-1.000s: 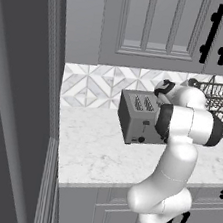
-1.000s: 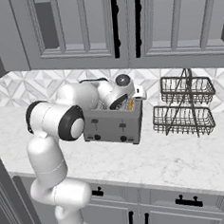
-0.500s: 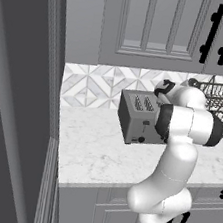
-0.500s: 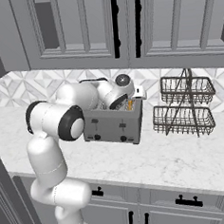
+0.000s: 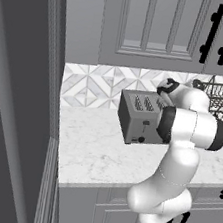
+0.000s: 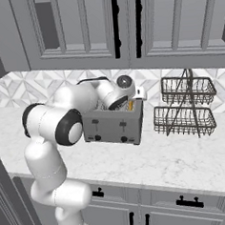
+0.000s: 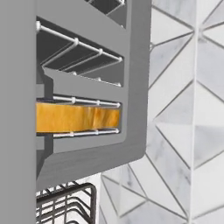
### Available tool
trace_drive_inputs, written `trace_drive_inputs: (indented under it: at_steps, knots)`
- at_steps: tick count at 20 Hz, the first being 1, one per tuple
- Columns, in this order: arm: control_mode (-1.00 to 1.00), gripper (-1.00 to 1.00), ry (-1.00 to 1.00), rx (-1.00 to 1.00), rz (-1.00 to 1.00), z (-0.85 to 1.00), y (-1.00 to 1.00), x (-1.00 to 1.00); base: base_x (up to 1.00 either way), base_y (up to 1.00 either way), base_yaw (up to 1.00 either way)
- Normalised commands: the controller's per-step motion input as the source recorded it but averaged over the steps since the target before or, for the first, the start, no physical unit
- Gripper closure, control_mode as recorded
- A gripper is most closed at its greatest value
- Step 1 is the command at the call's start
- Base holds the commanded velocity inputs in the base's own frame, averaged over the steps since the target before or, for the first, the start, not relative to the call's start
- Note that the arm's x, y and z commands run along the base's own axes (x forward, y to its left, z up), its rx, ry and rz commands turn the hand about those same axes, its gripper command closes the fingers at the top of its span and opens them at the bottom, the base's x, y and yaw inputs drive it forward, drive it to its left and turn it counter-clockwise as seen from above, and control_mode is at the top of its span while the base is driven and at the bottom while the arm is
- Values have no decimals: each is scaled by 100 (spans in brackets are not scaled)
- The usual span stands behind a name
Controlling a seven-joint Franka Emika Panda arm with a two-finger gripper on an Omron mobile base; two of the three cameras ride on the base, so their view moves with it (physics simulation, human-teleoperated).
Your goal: Start the toaster. Once the lever pops up, take the bread to the plate on the dining counter.
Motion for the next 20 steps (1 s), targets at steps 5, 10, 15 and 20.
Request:
trace_drive_inputs:
  at_steps: [5, 10, 15, 20]
  knots:
    - [-100, 100, -13, 3, 1, 5, -1, -39, 0, 0, 0]
    - [-100, 100, -9, 4, 0, 30, 0, -18, 0, 0, 0]
    - [-100, 100, -1, 7, 0, 61, 4, 0, 0, 0, 0]
    - [-100, 100, -3, 6, 0, 47, 9, 0, 0, 0, 0]
